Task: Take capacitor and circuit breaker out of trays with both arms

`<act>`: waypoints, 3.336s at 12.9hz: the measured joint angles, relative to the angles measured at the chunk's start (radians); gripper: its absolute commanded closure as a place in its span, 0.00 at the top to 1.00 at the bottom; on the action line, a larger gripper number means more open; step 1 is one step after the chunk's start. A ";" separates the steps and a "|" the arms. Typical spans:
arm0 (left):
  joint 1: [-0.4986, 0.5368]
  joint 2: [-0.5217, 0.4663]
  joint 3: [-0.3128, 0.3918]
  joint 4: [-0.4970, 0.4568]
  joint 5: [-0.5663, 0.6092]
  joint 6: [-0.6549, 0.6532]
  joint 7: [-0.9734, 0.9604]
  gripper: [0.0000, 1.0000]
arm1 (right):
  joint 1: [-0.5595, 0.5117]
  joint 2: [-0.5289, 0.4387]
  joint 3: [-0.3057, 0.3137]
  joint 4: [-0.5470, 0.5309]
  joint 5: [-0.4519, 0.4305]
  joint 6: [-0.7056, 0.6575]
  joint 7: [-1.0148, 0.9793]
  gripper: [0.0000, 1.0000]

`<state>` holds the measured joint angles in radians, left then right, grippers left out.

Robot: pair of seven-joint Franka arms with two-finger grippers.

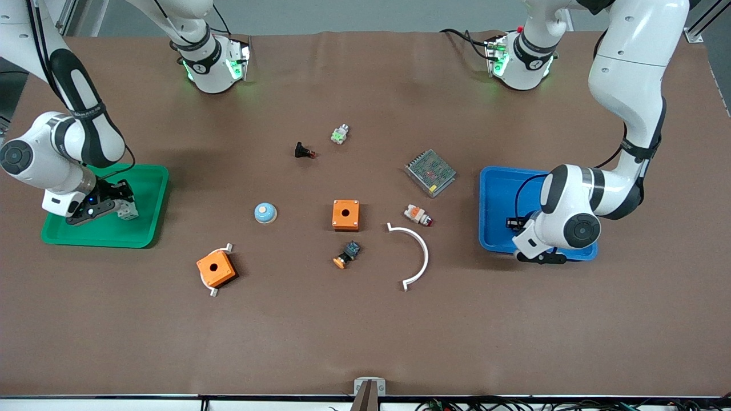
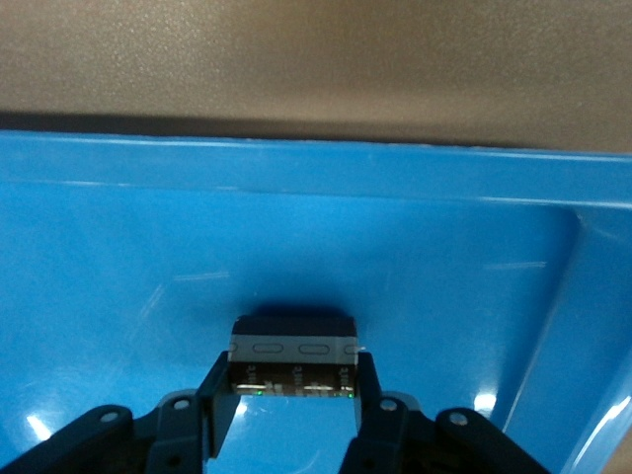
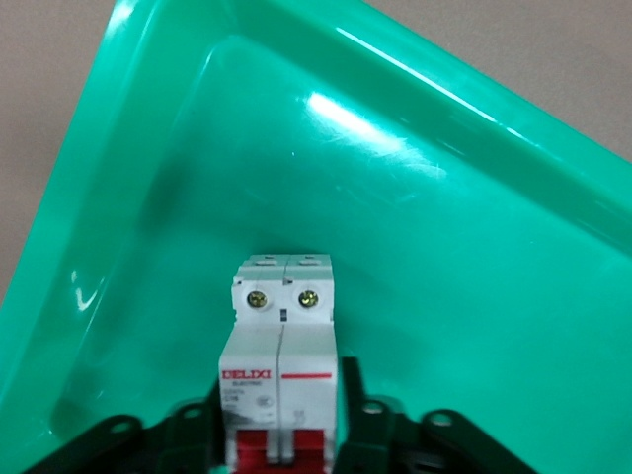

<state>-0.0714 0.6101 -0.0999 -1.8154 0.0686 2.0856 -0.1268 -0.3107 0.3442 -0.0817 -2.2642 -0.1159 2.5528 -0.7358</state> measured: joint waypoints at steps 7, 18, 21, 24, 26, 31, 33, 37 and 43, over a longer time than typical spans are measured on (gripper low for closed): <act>-0.115 0.000 -0.053 0.258 -0.068 -0.041 -0.318 0.01 | 0.074 -0.025 0.062 0.230 0.056 -0.371 0.090 0.06; -0.415 0.226 -0.053 0.419 -0.133 0.328 -0.856 0.05 | 0.584 -0.016 0.078 0.458 0.190 -0.587 0.979 0.09; -0.432 0.274 -0.048 0.438 -0.133 0.397 -0.857 0.24 | 0.646 0.058 0.077 0.460 0.204 -0.479 1.060 0.08; -0.439 0.298 -0.046 0.447 -0.133 0.458 -0.857 0.79 | 0.707 0.126 0.077 0.472 0.209 -0.391 1.112 0.08; -0.440 0.306 -0.045 0.449 -0.133 0.505 -0.857 0.94 | 0.746 0.163 0.077 0.493 0.210 -0.364 1.142 0.09; -0.425 0.260 -0.033 0.488 -0.133 0.492 -0.869 0.99 | 0.798 0.282 0.076 0.536 0.210 -0.253 1.154 0.19; -0.379 0.197 -0.026 0.492 -0.133 0.369 -0.870 1.00 | 0.804 0.310 0.075 0.573 0.210 -0.253 1.154 1.00; -0.241 0.052 -0.023 0.491 -0.133 0.041 -0.735 1.00 | 0.804 0.315 0.068 0.607 0.210 -0.272 1.153 1.00; -0.042 -0.145 -0.019 0.476 -0.124 -0.280 -0.347 1.00 | 0.766 0.218 0.044 0.751 0.209 -0.550 1.153 1.00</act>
<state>-0.1139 0.4654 -0.1192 -1.3392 -0.0549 1.8053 -0.4738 0.4554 0.5619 -0.0380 -1.5134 0.0935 2.0029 0.4168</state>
